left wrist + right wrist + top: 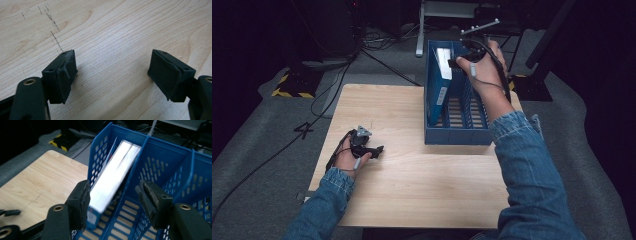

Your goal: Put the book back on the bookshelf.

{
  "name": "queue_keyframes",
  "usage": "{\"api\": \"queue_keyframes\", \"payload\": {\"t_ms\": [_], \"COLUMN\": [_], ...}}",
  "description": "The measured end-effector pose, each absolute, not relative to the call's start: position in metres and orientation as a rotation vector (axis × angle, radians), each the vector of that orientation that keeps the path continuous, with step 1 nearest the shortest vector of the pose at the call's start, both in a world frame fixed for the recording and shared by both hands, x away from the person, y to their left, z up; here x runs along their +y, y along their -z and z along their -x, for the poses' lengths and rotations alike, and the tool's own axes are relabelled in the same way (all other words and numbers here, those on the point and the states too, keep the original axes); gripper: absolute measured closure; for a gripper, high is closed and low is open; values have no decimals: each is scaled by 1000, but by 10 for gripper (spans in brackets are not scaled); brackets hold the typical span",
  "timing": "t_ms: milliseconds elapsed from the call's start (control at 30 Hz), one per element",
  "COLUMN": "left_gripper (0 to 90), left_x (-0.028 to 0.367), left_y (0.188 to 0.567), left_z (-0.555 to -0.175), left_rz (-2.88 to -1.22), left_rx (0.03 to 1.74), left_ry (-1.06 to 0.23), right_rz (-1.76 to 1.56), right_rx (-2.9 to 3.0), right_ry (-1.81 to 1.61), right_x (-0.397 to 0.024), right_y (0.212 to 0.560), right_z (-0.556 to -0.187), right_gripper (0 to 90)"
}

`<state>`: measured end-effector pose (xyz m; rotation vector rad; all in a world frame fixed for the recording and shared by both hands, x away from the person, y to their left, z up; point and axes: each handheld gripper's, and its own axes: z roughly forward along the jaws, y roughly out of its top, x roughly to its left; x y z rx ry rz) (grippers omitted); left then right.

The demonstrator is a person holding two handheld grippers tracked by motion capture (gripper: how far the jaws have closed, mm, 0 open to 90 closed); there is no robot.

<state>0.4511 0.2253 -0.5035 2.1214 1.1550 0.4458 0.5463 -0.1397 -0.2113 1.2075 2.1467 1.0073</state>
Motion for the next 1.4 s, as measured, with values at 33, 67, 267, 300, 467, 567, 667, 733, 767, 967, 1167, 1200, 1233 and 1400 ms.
{"api": "queue_keyframes", "payload": {"t_ms": [33,67,267,300,467,567,667,733,767,967,1167,1200,1233,1400], "left_gripper": [226,226,226,226,225,224,224,224,224,226,225,225,226,226], "left_x": [225,225,226,226,225,225,225,225,225,225,225,225,225,226], "left_y": [503,504,504,503,503,504,503,503,503,504,504,504,504,504], "left_z": [-451,-451,-451,-451,-451,-451,-451,-451,-451,-448,-443,-442,-441,-440], "left_rz": [-2121,-2120,-2115,-2121,-2121,-2118,-2120,-2121,-2122,-2122,-2115,-2116,-2112,-2122], "left_rx": [1155,1155,1155,1154,1154,1155,1154,1153,1153,1142,1151,1152,1151,1148], "left_ry": [-446,-445,-435,-440,-446,-443,-444,-445,-445,-440,-440,-439,-438,-442], "right_rz": [-1206,-1200,-1122,-1117,-1096,-1093,-1087,-1079,-1078,-1088,-1127,-1132,-1112,-1113], "right_rx": [2149,2157,2199,2201,2207,2225,2239,2248,2252,2260,2278,2276,2268,2292], "right_ry": [-1020,-1041,-1082,-1086,-1074,-1088,-1086,-1081,-1081,-1064,-1046,-1041,-1034,-1065], "right_x": [-144,-152,-181,-186,-214,-231,-244,-253,-258,-282,-298,-300,-302,-302], "right_y": [211,212,218,220,228,237,246,255,259,289,319,324,333,356], "right_z": [-543,-537,-512,-509,-491,-480,-473,-467,-465,-453,-447,-445,-441,-431], "right_gripper": [434,433,431,431,428,426,424,424,421,404,390,390,388,384]}}
